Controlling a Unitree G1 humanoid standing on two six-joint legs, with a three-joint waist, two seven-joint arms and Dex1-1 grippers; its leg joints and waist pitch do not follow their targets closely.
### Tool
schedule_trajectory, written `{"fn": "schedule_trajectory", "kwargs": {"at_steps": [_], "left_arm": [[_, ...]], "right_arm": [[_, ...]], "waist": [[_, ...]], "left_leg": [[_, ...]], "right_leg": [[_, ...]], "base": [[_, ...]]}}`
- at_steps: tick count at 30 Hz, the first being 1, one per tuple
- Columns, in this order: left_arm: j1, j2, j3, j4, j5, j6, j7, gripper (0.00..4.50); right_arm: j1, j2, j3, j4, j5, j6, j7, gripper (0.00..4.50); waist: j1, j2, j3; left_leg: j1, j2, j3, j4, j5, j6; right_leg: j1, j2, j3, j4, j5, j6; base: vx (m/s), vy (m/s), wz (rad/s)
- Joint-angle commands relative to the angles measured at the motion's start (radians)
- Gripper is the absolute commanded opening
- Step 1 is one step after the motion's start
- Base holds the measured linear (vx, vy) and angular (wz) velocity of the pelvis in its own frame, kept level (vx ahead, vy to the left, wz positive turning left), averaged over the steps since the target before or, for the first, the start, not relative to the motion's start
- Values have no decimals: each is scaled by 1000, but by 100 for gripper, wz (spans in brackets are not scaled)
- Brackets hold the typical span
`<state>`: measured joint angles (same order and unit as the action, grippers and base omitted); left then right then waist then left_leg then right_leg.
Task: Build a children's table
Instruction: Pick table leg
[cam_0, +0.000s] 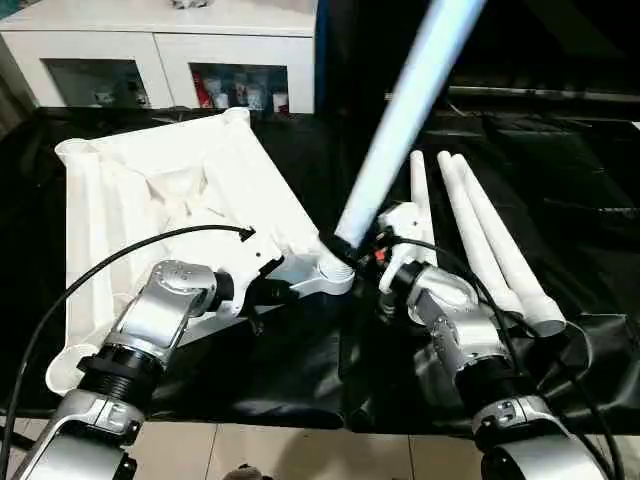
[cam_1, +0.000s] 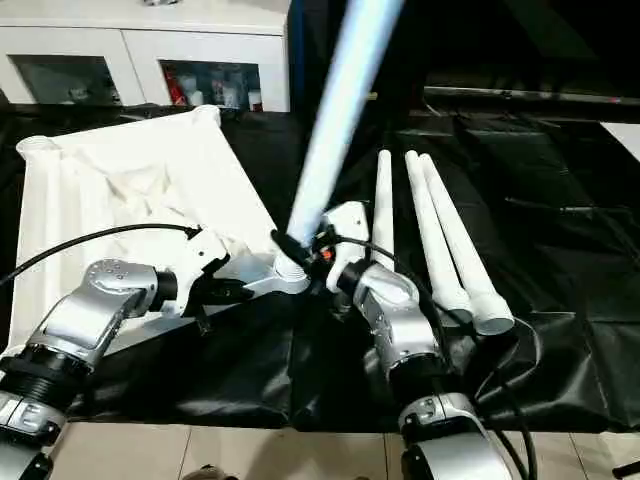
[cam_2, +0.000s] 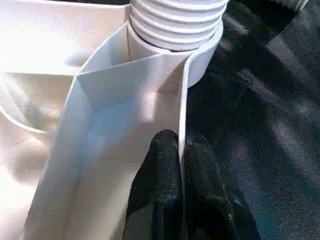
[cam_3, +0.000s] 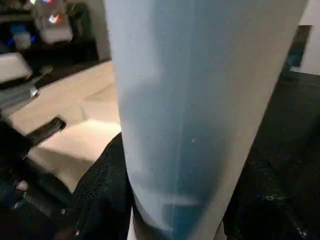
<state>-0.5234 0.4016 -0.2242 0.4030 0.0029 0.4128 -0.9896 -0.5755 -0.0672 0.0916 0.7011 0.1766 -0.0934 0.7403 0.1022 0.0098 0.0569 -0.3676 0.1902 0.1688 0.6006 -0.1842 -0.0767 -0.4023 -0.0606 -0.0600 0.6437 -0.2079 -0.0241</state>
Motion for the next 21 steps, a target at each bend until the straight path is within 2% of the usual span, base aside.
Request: {"fn": "schedule_trajectory", "kwargs": {"at_steps": [1,5,10,13,14,15,16,17,18,20,21], "left_arm": [[-15,-1,43,-17,-39,-36,17,0],[-10,4,35,-22,-37,-47,7,0],[-2,14,4,-24,-20,-84,-21,0],[4,36,-29,-39,-20,-121,-91,0],[7,44,-37,-54,-27,-120,-122,0],[8,46,-39,-58,-30,-119,-130,0],[8,55,-50,-70,-37,-116,-163,0],[7,63,-61,-80,-41,-110,-191,0],[3,85,-86,-97,-45,-106,-246,0],[2,95,-96,-108,-47,-98,-265,0],[2,115,-110,-129,-61,-78,-311,0]], "right_arm": [[32,-3,68,69,-50,76,56,189],[-8,-23,77,116,-63,94,100,189],[-54,-64,104,182,-86,116,197,189],[-66,-80,116,190,-86,129,262,189],[-69,-87,121,190,-86,129,293,189],[-70,-89,123,190,-86,128,301,189],[-71,-99,132,192,-89,127,337,189],[-70,-108,141,192,-93,124,368,189],[-69,-126,160,192,-103,118,418,189],[-67,-134,169,192,-108,112,434,189],[-63,-148,189,193,-121,112,477,189]], "waist": [[5,-7,-64],[2,-17,-63],[0,-14,-64],[2,-13,-64],[3,-8,-63],[2,-10,-63],[2,-6,-62],[2,-7,-62],[7,-5,-63],[8,-2,-64],[8,-4,-65]], "left_leg": [[3,36,-12,-73,-160,42],[2,37,-11,-74,-161,46],[2,38,-11,-73,-160,51],[5,39,-10,-72,-169,53],[6,40,-11,-73,-180,49],[6,41,-11,-75,-192,45],[7,42,-12,-76,-199,42],[9,42,-12,-77,-208,39],[10,45,-12,-78,-222,38],[11,46,-13,-80,-229,32],[12,47,-13,-81,-229,29]], "right_leg": [[54,-85,52,-86,-172,-202],[53,-86,52,-88,-193,-199],[52,-86,52,-88,-193,-200],[51,-86,53,-89,-188,-203],[49,-86,53,-88,-195,-205],[50,-86,52,-89,-205,-206],[48,-85,52,-90,-211,-207],[48,-85,52,-91,-218,-208],[47,-85,52,-90,-218,-214],[47,-84,51,-88,-198,-221],[48,-85,51,-88,-189,-223]], "base": [[0,0,0],[0,0,0],[0,0,0],[0,0,0],[0,0,0],[0,0,0],[0,0,0],[0,0,0],[0,0,0],[0,0,0],[0,0,0]]}}
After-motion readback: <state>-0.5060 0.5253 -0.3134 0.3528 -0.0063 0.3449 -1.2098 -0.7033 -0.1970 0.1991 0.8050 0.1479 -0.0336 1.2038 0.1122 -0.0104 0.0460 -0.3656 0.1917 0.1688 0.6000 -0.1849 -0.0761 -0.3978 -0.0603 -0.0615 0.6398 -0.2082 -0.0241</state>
